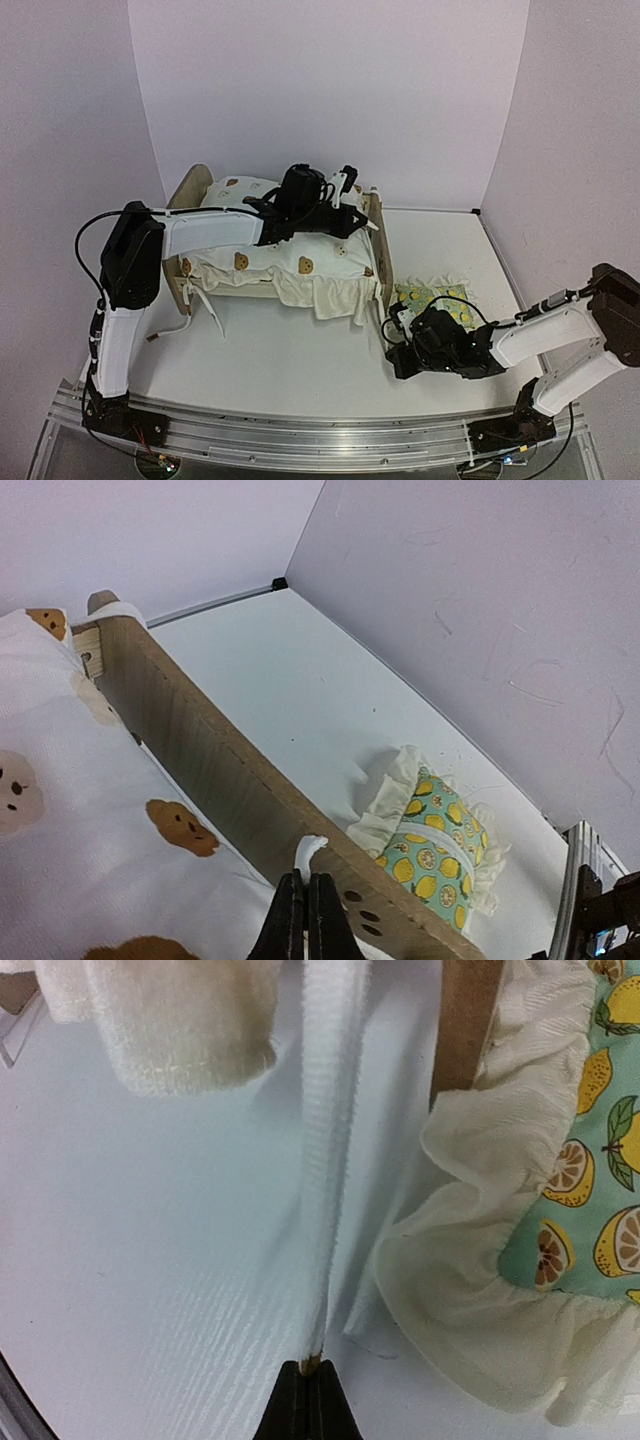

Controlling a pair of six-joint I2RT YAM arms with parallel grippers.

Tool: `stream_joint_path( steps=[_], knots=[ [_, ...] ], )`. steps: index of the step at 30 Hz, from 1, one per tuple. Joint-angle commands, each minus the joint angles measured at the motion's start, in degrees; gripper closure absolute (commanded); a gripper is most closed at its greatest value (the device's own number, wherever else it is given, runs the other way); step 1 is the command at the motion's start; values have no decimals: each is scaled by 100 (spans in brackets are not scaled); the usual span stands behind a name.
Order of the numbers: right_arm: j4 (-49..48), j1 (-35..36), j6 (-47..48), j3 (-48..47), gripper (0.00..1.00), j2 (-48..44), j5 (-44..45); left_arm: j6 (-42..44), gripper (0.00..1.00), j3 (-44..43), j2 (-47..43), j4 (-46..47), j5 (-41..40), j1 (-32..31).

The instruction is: Set up the pet bed

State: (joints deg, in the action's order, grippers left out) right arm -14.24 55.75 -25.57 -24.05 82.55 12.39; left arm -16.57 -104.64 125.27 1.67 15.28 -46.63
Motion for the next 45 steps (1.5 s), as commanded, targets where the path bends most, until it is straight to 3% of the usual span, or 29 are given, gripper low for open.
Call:
stream_joint_path(
  steps=[1, 6, 7, 11, 16, 17, 20, 23, 29, 33, 40, 45],
  knots=[
    [554, 25, -121, -91, 100, 18, -619, 216, 100, -748, 259, 431, -259, 367],
    [1464, 26, 23, -415, 98, -405, -369, 93, 100, -633, 140, 545, 215, 374],
    [1718, 25, 46, -481, 89, -595, -252, 44, 100, -492, 5, 611, 327, 369],
    [2381, 24, 36, -677, 39, -1513, 382, 114, 100, 109, -627, 734, 793, 243],
    [3132, 24, -139, -931, 6, -2571, 1597, 222, 94, 1213, -1279, 643, 1282, 41],
    [3322, 23, -190, -1003, 3, -2676, 1919, 195, 91, 1527, -1410, 688, 1397, 3],
    [3544, -13, -333, -1061, 2, -2820, 2791, 163, 76, 2330, -1738, 766, 1704, -190],
    [3915, -362, -692, -1193, 2, -2622, 2906, 365, 60, 2848, -1996, 487, 1817, -484],
    [4127, -1218, -1879, -937, 2, -2399, 2375, 530, 4, 3725, -2778, 290, 1160, -940],
    [3905, -1555, -2530, -654, 2, -2471, 2258, 469, 0, 4308, -3519, 477, 829, -962],
    [2931, -2180, -3723, -10, 2, -2185, 1155, 540, 1, 4782, -4321, 258, 387, -964],
    [1620, -2450, -4186, 511, 2, -1694, 577, 472, 0, 5047, -4716, 201, 43, -963]
  ],
)
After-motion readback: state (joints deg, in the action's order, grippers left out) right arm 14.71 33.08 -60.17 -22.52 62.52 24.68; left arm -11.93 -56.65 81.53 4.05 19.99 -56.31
